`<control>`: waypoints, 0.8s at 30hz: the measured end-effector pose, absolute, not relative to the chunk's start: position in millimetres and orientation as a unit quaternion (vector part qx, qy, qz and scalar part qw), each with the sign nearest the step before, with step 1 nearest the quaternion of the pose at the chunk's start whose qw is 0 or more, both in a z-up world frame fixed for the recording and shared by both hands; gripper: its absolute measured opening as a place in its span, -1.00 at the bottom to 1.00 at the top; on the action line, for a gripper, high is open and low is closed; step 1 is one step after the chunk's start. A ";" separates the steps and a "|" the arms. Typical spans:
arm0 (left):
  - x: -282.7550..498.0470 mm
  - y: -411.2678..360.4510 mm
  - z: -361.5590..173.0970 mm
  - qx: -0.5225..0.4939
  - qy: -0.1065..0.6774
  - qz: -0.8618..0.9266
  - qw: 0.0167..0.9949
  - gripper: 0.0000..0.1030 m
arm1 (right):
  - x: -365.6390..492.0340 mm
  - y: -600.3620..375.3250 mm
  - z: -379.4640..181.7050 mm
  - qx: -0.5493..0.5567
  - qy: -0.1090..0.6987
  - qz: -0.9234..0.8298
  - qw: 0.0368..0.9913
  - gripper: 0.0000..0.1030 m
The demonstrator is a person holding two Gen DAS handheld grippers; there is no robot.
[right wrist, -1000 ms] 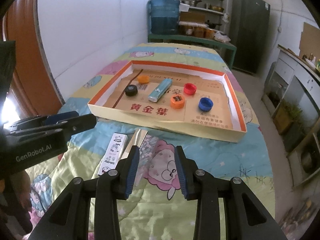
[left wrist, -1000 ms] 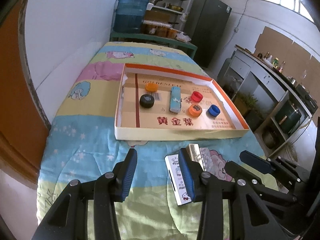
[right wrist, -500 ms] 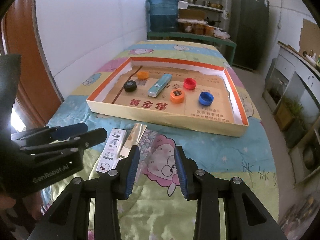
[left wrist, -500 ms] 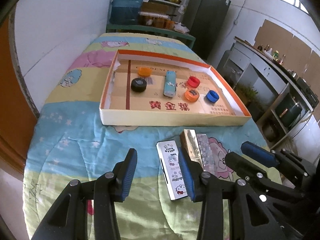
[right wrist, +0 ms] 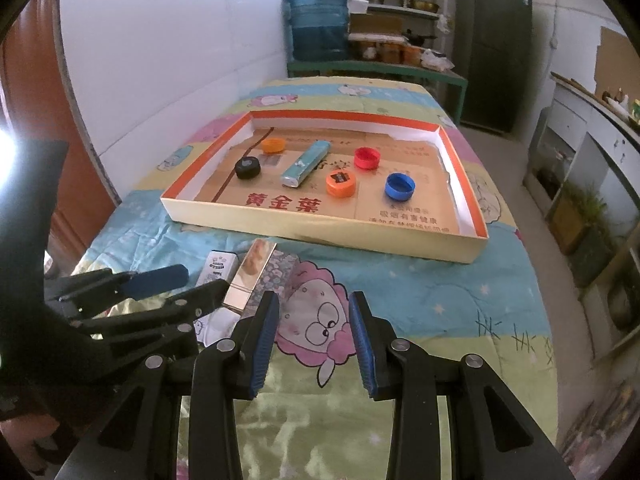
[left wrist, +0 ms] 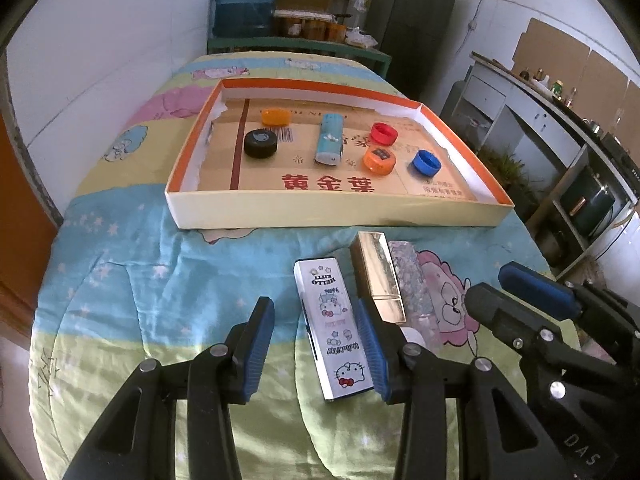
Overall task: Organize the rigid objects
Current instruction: 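Move both tools back toward the white box and gold box on the quilt, then grasp the white Hello Kitty box with the left tool while the right tool grasps the gold-and-floral box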
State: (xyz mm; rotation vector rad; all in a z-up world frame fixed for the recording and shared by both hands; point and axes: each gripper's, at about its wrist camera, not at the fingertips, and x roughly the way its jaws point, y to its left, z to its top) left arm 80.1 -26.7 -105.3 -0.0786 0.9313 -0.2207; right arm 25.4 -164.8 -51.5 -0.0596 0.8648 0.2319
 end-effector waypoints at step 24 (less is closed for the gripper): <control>70.7 -21.9 -110.3 0.044 0.436 -0.125 0.890 -0.12 | 36.9 -139.0 -64.5 -0.025 0.443 0.132 0.886 -0.28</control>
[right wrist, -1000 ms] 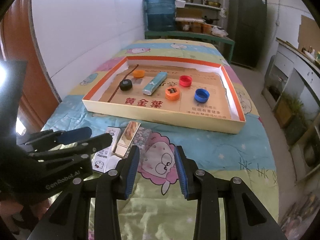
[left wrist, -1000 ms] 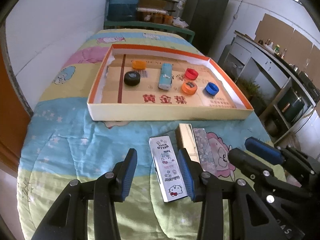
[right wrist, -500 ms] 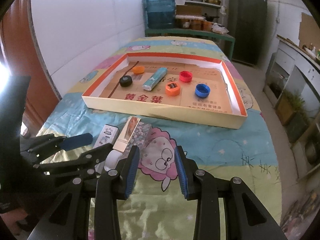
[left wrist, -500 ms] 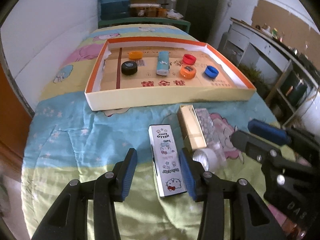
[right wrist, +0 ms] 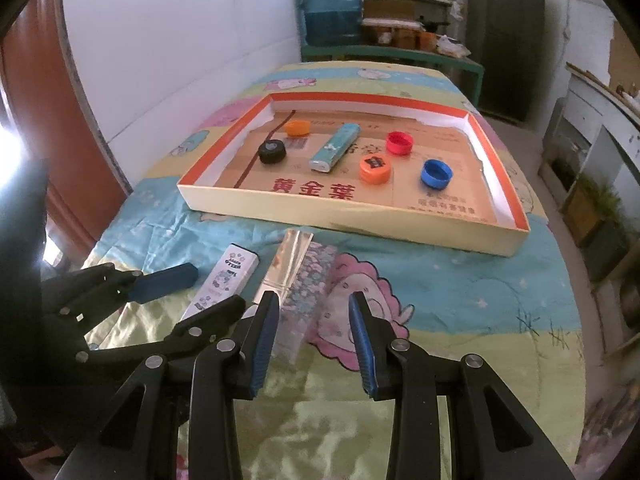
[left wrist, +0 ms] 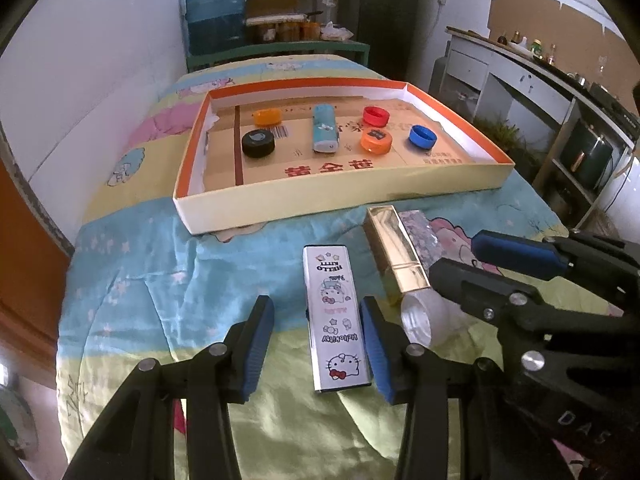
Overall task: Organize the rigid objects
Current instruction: 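Grasp the white Hello Kitty box with the left tool while the right tool grasps the gold-and-floral box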
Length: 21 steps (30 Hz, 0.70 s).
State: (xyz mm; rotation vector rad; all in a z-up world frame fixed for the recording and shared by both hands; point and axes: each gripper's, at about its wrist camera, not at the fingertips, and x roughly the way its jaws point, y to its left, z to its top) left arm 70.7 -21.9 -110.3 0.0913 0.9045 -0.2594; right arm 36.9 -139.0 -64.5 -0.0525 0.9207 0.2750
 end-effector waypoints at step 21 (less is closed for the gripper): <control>91.9 8.1 -108.5 -0.014 0.437 -0.154 0.886 -0.46 | 56.7 -124.9 -85.5 -0.046 0.506 0.105 0.855 -0.48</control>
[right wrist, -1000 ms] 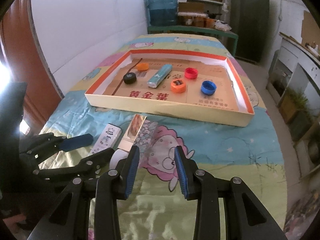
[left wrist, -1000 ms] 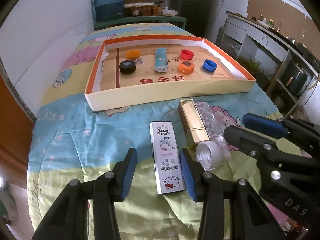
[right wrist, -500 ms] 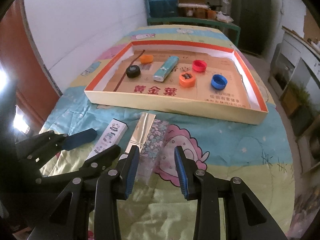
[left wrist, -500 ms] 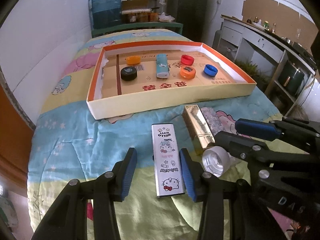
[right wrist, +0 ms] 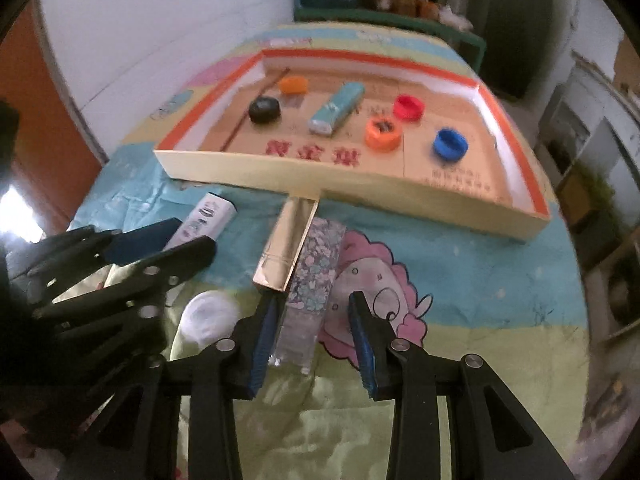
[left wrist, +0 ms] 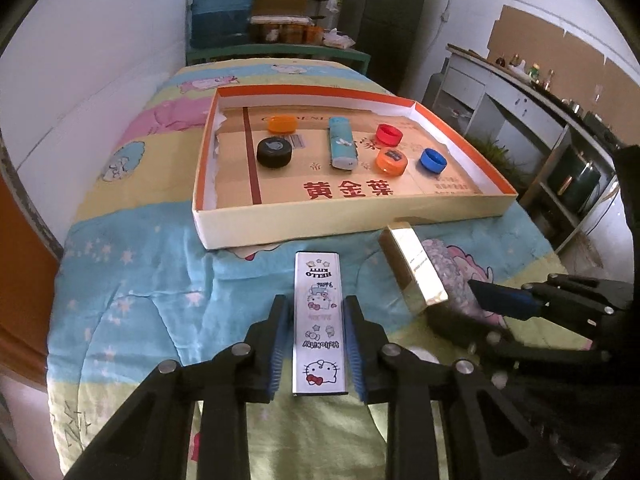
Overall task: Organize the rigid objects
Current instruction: 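Grasp the white Hello Kitty box with the left tool while the right tool grasps the gold-and-floral box, then lift the Hello Kitty box with the left tool while the right tool lifts the gold-and-floral box toward the lid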
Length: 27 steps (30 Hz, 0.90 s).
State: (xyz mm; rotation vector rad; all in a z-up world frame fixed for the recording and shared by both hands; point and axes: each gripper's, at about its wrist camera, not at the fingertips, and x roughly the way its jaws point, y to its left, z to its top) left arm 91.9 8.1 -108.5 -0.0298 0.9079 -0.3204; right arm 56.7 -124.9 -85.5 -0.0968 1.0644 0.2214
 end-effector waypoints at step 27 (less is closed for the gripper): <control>82.2 18.4 -81.4 -0.056 0.412 -0.156 0.896 -0.49 | 45.3 -153.3 -57.2 -0.013 0.466 0.106 0.878 -0.62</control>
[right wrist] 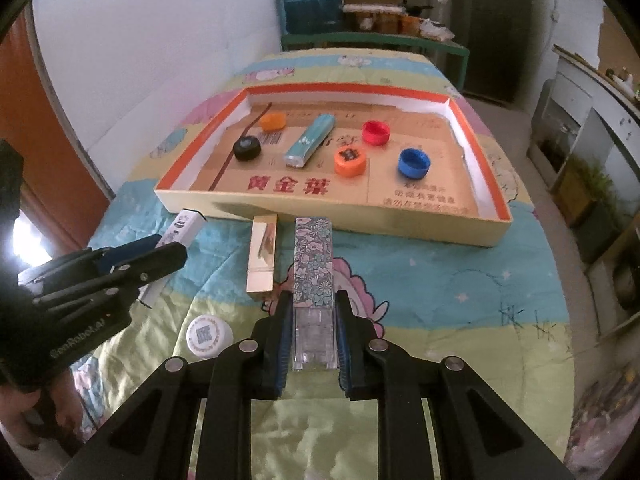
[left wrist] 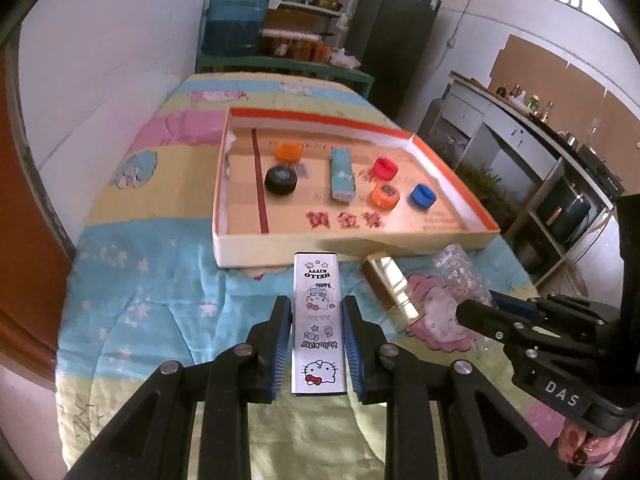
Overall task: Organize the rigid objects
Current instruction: 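Lift the Hello Kitty box with the left tool while the right tool lifts the gold-and-floral box toward the lid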
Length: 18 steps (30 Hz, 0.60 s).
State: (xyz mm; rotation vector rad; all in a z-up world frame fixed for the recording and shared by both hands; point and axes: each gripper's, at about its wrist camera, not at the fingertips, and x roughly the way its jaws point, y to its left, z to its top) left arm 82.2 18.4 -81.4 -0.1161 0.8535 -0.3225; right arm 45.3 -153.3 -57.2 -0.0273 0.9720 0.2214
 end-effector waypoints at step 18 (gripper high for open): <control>104.5 -2.5 -20.0 -0.045 0.371 -0.168 0.912 -0.49 | 57.9 -183.3 -13.7 -0.012 0.418 0.093 0.903 -0.62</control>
